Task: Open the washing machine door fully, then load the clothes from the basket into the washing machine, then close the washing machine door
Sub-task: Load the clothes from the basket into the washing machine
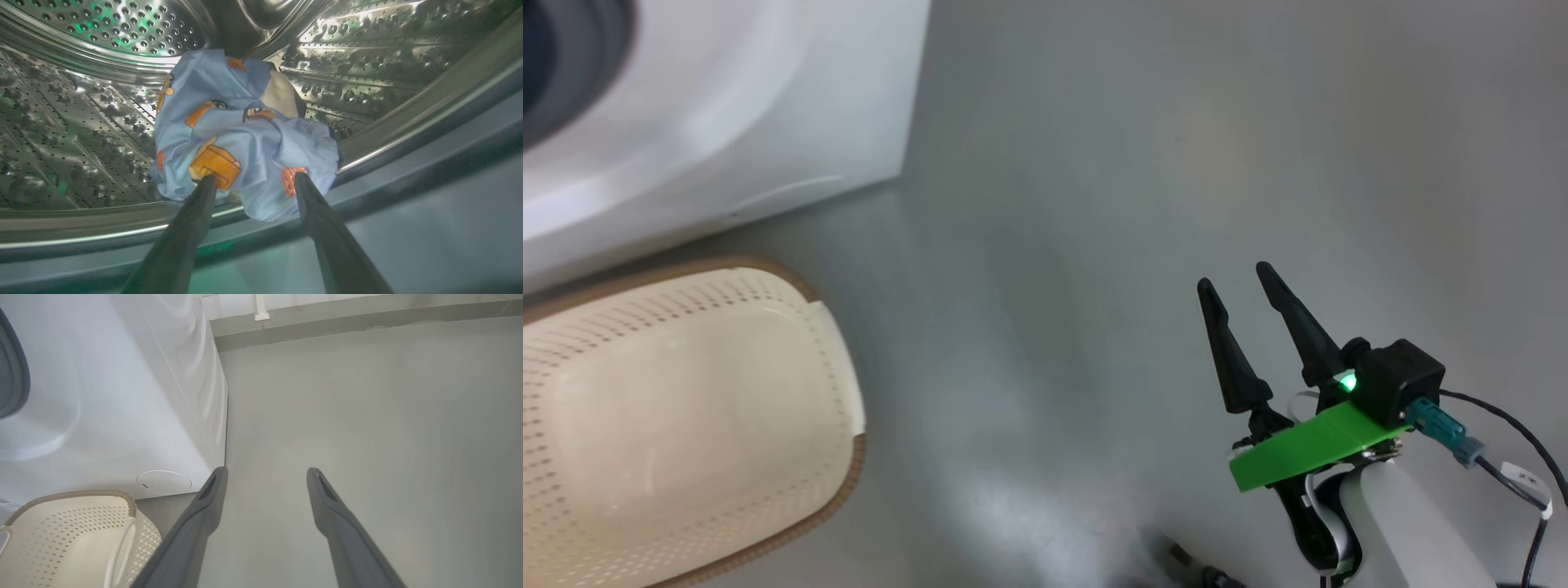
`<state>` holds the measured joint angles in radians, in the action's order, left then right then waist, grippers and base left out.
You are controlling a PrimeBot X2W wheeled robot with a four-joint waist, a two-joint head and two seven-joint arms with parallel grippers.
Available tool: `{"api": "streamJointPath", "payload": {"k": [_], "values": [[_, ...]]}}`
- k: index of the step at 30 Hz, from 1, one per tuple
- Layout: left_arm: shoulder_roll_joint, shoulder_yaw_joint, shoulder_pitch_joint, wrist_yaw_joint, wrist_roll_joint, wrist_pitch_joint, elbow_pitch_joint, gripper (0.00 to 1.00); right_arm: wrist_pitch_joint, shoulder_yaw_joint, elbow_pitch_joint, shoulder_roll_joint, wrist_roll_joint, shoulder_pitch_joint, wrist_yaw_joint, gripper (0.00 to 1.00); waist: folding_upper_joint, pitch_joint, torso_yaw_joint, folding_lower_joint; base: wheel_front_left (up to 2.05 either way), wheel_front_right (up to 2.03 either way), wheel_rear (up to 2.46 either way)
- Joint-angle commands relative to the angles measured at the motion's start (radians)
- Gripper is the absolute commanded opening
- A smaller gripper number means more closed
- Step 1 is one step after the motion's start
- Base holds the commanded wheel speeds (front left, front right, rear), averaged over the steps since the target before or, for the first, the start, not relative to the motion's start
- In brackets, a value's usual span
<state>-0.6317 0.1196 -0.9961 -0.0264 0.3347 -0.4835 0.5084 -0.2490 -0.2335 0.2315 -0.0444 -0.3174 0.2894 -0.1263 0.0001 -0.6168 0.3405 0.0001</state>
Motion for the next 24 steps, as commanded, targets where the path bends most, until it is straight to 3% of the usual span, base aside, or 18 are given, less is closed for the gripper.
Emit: {"api": "streamJointPath", "payload": {"k": [1,8,9,10,11,18,24], "values": [[-0.069,-0.035,-0.034,0.006,0.005,-0.018,-0.012,1.0,-0.012,-0.025,-0.014,-0.006,-0.018,0.003,-0.004,1.0,-0.0001,-0.064,0.059,-0.0001,0.0,0.0,0.0],[-0.098,-0.045,-0.095,-0.002,0.023,-0.103,0.013,1.0,-0.013,-0.033,-0.03,-0.006,-0.042,0.019,-0.004,1.0,-0.0001,-0.095,0.072,-0.0001,0.0,0.0,0.0],[-0.101,-0.048,-0.103,-0.006,0.026,-0.11,0.013,0.82,-0.013,-0.033,-0.033,-0.006,-0.044,0.021,-0.004,1.0,-0.0001,-0.099,0.073,-0.0001,0.0,0.0,0.0],[-0.107,-0.05,-0.113,-0.012,0.022,-0.103,0.007,0.26,-0.013,-0.033,-0.035,-0.006,-0.045,0.023,-0.004,1.0,-0.0001,-0.103,0.073,-0.0001,0.0,0.0,0.0],[-0.11,-0.053,-0.121,-0.018,0.018,-0.095,0.004,0.0,-0.013,-0.032,-0.038,-0.006,-0.047,0.025,-0.004,1.0,-0.0001,-0.106,0.073,-0.0001,0.0,0.0,0.0],[-0.111,-0.063,-0.172,-0.024,0.028,-0.051,0.015,0.0,-0.013,-0.032,-0.04,-0.006,-0.05,0.031,-0.004,1.0,-0.0001,-0.122,0.063,-0.0001,0.0,0.0,0.0],[-0.13,-0.089,-0.242,-0.016,0.033,0.07,0.061,0.0,-0.013,-0.046,-0.046,-0.006,-0.058,0.046,-0.004,1.0,-0.0001,-0.148,0.07,-0.0001,0.0,0.0,0.0]]}}
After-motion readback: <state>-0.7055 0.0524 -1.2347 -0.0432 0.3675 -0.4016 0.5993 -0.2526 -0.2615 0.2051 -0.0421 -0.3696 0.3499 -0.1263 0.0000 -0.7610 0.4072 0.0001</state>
